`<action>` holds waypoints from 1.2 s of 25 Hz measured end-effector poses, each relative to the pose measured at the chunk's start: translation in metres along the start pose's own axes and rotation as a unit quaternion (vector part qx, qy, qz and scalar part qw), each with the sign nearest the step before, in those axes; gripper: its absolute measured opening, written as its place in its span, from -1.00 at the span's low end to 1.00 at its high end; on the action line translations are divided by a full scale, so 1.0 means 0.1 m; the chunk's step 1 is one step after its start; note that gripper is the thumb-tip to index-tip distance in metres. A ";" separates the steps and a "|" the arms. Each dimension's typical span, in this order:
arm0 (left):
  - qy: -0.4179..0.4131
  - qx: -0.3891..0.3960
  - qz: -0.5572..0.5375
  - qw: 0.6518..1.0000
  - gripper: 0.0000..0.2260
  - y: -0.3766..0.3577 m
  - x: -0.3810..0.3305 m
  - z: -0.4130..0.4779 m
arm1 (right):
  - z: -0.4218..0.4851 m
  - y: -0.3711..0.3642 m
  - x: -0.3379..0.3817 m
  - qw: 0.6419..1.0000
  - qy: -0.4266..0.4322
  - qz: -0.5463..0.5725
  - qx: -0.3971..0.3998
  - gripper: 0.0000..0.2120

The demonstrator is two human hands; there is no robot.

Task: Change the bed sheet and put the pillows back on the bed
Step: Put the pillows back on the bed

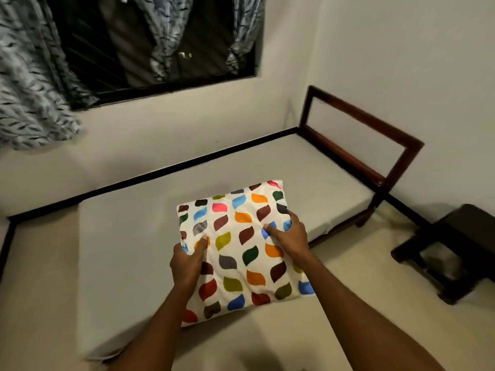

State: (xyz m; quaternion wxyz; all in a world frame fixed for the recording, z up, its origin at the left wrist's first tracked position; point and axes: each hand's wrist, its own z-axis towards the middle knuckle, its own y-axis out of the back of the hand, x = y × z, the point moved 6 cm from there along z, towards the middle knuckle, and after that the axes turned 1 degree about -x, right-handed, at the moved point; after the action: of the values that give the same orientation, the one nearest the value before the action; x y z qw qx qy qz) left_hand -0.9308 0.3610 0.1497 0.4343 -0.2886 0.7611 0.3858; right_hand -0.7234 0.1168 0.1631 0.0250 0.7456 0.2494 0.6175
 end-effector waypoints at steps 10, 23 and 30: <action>-0.014 0.088 0.067 0.994 -0.36 -3.58 -0.77 -0.66 | 1.58 3.02 -0.87 0.993 -0.042 -0.050 -0.096 -0.24; 0.012 0.109 0.093 0.990 -0.06 -6.65 -1.34 0.75 | 4.78 4.32 -1.25 0.987 -0.083 -0.126 -0.057 -0.18; 0.044 0.118 0.095 0.987 -0.25 -8.11 -1.69 1.32 | 6.75 4.80 -1.47 0.978 -0.096 -0.184 0.010 -0.16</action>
State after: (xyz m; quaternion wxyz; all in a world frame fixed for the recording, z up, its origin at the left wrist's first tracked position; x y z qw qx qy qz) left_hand -0.1677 0.0547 -0.0173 0.3924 -0.1780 0.8440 0.3195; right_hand 0.0539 -0.1790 0.0361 0.1545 0.7430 0.3845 0.5256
